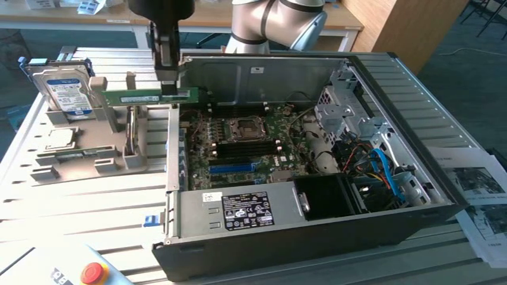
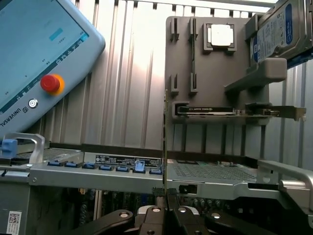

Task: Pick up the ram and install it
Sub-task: 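Pick up the ram and move it above insertion slot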

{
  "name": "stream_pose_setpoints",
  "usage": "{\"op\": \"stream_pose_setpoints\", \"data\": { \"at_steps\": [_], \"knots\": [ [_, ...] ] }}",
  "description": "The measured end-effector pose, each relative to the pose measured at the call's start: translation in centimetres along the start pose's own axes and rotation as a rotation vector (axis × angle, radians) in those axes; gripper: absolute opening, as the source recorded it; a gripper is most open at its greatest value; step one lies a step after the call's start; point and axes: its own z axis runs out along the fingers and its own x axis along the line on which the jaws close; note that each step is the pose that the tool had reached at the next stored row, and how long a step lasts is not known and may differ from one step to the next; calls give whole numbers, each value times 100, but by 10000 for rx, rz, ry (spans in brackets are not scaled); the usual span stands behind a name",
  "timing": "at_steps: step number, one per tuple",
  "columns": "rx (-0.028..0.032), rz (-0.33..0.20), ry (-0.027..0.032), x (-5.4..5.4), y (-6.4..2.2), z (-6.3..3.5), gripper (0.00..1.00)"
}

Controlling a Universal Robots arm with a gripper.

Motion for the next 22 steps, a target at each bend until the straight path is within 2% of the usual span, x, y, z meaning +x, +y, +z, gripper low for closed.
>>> {"op": "stream_pose_setpoints", "data": {
  "at_steps": [22],
  "knots": [
    [-1,-75,5,55,-683,-40,12]
  ]
}}
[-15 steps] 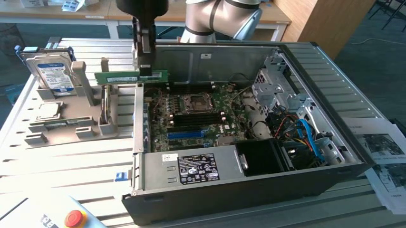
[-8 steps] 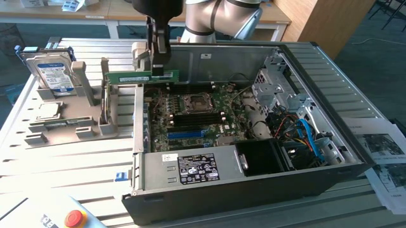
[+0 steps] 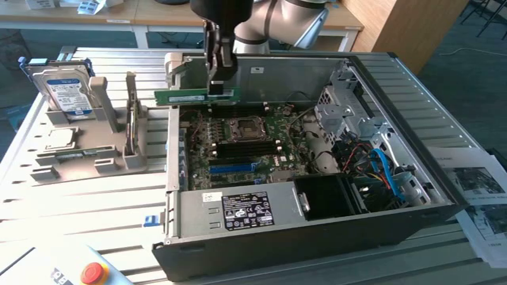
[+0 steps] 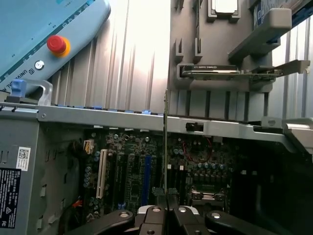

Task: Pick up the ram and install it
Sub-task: 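Pick up the ram and move it above insertion slot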

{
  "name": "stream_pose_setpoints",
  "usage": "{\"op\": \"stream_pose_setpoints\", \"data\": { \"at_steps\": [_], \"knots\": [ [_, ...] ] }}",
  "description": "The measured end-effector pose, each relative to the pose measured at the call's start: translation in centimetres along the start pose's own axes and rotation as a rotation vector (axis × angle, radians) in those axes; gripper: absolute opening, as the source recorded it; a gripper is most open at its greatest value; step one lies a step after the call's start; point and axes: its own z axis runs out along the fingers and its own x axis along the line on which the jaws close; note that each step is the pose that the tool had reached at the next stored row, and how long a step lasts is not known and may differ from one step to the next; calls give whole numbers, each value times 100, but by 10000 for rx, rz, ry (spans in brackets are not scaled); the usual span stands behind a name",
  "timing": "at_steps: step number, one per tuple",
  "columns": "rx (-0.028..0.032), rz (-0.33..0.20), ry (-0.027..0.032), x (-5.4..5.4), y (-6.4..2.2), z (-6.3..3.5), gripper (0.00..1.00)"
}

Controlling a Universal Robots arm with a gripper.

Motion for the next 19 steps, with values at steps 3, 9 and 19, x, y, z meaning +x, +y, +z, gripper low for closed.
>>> {"op": "stream_pose_setpoints", "data": {
  "at_steps": [3,9,19],
  "knots": [
    [0,-10,0,8,-95,-5,12],
    [0,-32,0,25,-280,-16,12],
    [-1,-66,3,52,-588,-33,12]
  ]
}}
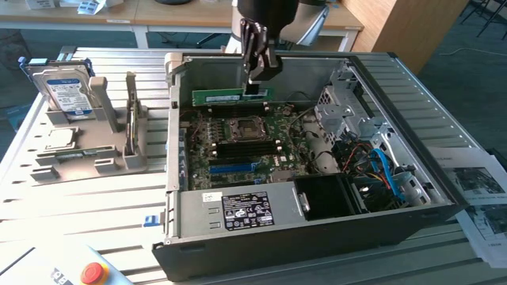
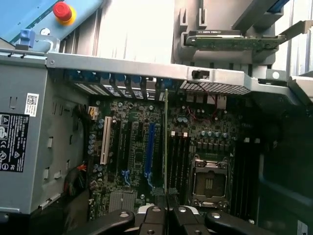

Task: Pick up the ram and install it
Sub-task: 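Pick up the ram and move it above insertion slot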

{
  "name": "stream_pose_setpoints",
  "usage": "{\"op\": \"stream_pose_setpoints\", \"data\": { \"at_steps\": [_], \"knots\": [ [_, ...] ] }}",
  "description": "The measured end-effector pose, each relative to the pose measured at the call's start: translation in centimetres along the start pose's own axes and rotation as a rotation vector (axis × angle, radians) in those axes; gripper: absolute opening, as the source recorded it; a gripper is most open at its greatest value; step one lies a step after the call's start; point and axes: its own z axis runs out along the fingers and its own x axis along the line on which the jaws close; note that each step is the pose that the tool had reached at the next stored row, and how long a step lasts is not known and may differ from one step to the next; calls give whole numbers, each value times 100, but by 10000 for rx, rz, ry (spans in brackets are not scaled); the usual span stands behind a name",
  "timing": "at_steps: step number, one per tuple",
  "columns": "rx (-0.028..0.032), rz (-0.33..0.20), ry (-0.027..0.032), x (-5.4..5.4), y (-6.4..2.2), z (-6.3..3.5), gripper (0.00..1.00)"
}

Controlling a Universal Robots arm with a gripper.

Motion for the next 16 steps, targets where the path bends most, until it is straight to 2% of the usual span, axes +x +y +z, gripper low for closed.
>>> {"op": "stream_pose_setpoints", "data": {
  "at_steps": [3,8,16],
  "knots": [
    [-1,-7,1,7,-78,-5,12],
    [1,-8,-2,7,-84,-1,12],
    [0,-7,0,9,-93,81,12]
  ]
}}
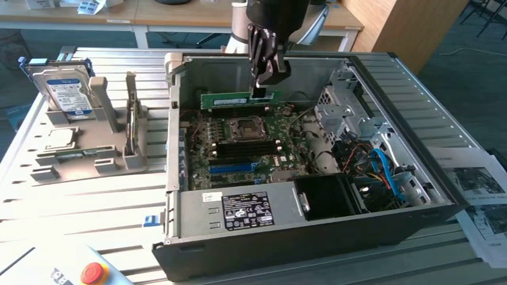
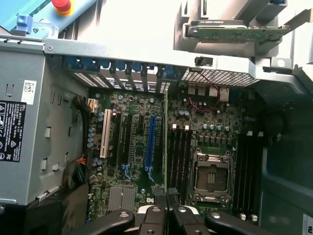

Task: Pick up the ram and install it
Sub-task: 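Pick up the ram and move it above insertion slot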

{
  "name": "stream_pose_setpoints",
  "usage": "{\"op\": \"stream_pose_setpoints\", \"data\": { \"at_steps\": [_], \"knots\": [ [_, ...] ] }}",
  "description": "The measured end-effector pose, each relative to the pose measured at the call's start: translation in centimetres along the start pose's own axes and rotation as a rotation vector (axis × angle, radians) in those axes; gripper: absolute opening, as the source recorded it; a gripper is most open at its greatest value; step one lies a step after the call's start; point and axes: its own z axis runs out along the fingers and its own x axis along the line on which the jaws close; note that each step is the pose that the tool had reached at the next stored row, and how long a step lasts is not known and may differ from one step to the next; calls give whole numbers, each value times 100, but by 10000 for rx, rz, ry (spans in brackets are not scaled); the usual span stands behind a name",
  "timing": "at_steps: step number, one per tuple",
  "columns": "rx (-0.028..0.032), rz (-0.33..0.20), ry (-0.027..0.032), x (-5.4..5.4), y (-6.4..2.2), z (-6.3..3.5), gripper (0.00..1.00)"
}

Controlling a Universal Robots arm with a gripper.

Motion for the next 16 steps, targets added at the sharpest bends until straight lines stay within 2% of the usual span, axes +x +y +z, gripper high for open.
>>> {"op": "stream_pose_setpoints", "data": {
  "at_steps": [8,16],
  "knots": [
    [0,-2,0,1,-8,16,12],
    [0,0,1,14,-130,11,12]
  ]
}}
